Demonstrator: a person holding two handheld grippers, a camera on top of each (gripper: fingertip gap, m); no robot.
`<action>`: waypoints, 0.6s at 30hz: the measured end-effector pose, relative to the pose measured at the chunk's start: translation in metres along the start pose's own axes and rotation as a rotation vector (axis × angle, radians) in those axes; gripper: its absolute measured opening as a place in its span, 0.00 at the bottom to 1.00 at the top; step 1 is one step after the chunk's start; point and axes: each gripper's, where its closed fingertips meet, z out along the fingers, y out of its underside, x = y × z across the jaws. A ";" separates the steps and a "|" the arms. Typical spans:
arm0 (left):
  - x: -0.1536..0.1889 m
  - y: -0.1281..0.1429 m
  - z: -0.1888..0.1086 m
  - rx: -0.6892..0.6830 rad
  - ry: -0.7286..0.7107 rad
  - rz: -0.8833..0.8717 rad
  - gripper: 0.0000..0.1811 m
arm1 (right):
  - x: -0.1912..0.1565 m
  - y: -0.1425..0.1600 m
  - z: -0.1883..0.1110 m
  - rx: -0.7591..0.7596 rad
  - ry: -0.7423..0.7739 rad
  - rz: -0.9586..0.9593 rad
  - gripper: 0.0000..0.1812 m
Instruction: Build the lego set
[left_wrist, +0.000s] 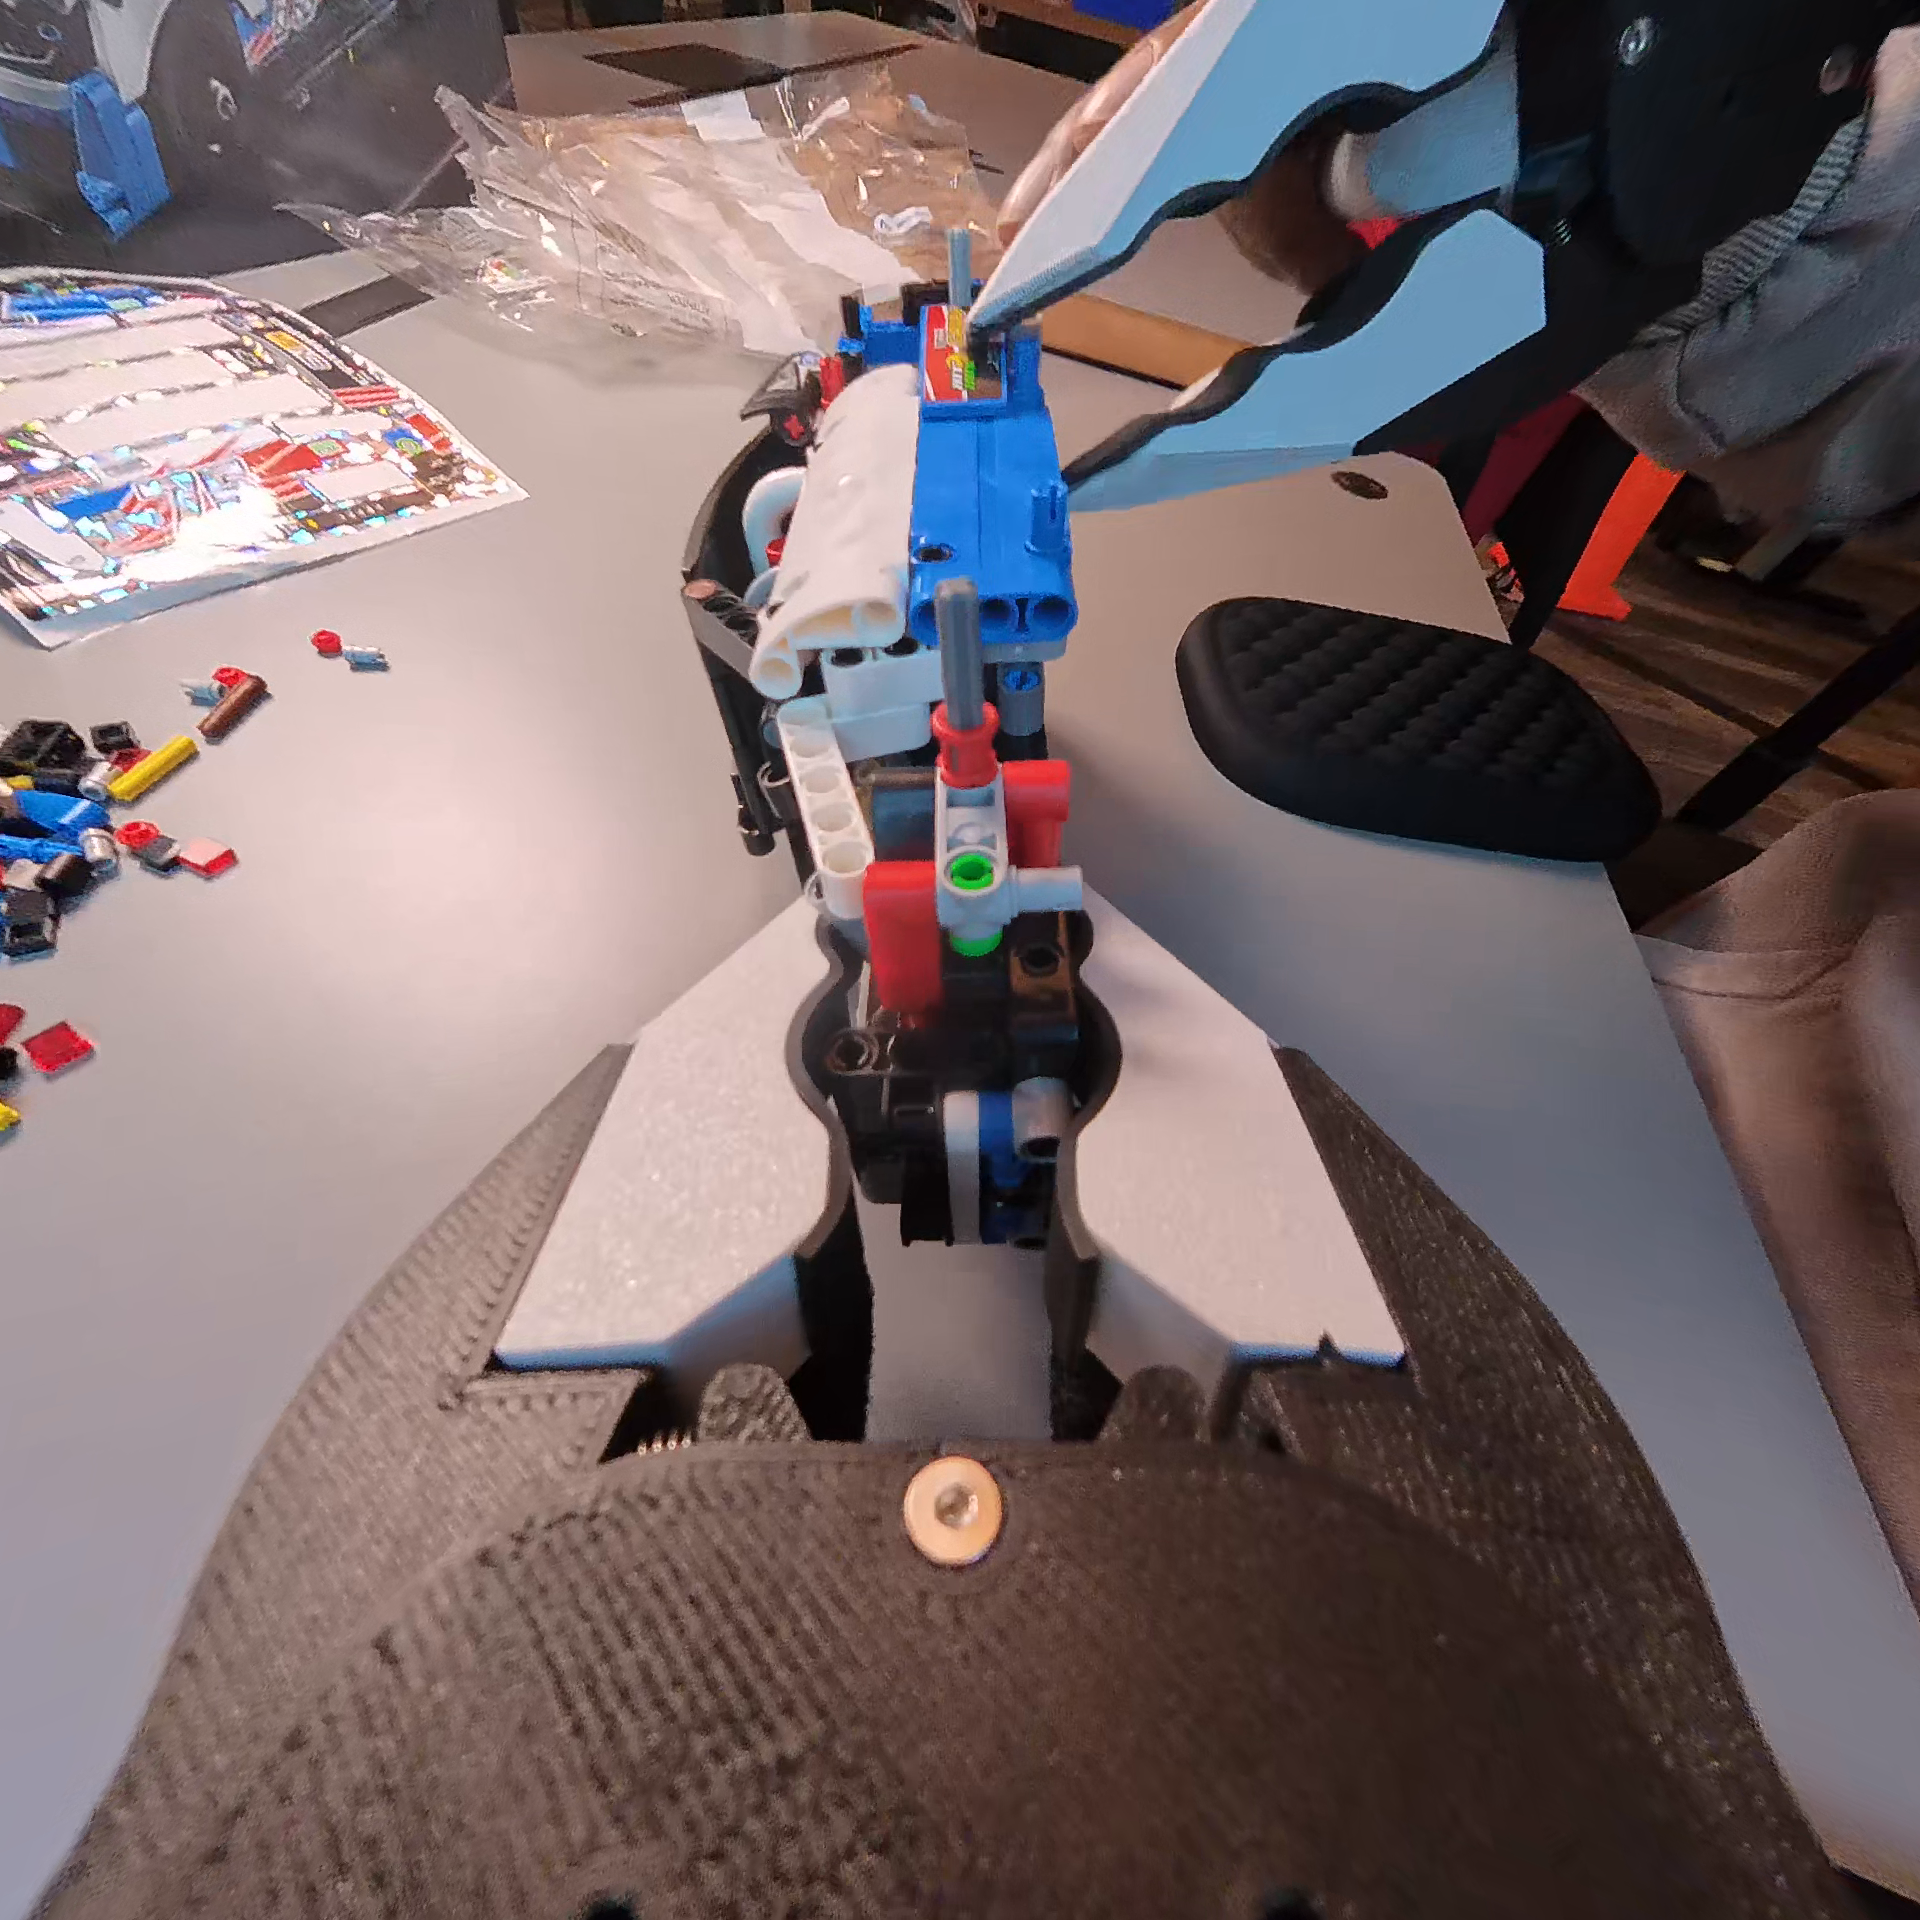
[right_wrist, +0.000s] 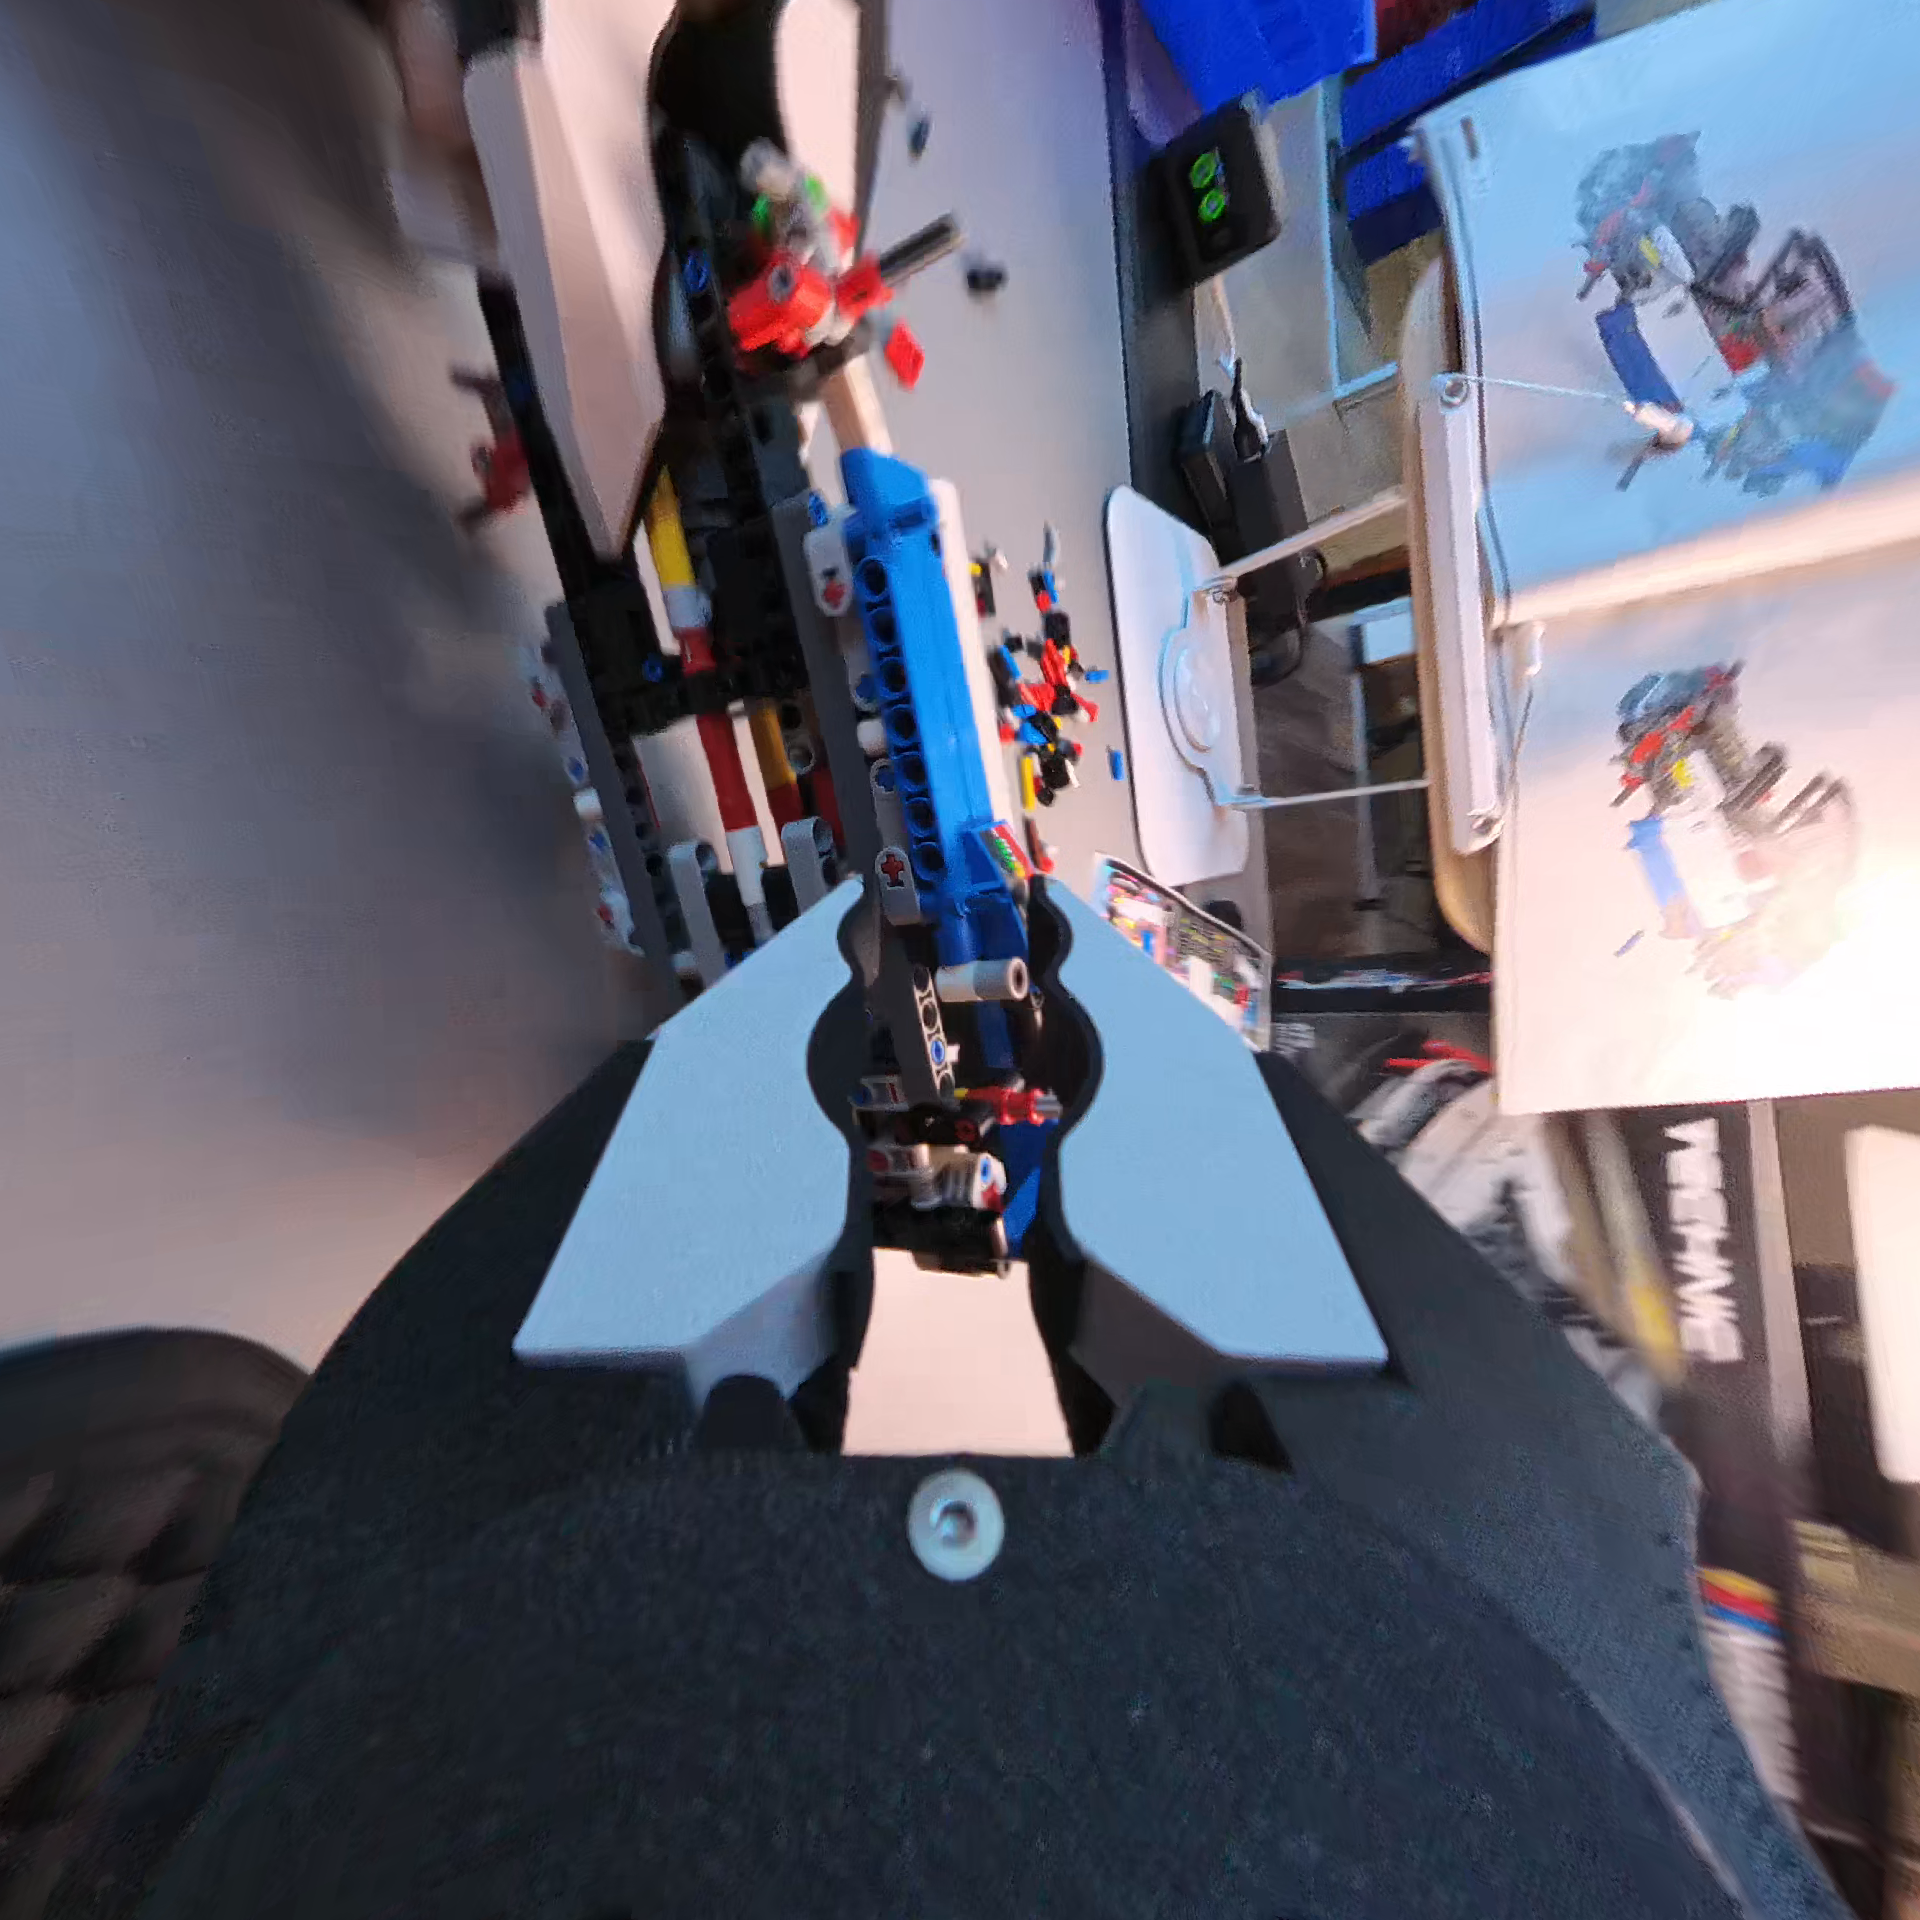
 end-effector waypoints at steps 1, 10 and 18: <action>0.000 -0.001 -0.001 0.005 -0.010 0.019 0.20 | 0.007 -0.004 -0.009 0.074 0.002 0.132 0.20; -0.012 -0.010 -0.006 0.031 -0.111 0.222 0.20 | -0.006 0.099 -0.013 0.127 -0.065 0.798 0.34; -0.030 0.003 -0.013 -0.090 -0.365 0.857 0.20 | -0.015 0.084 0.022 0.206 -0.058 0.554 0.18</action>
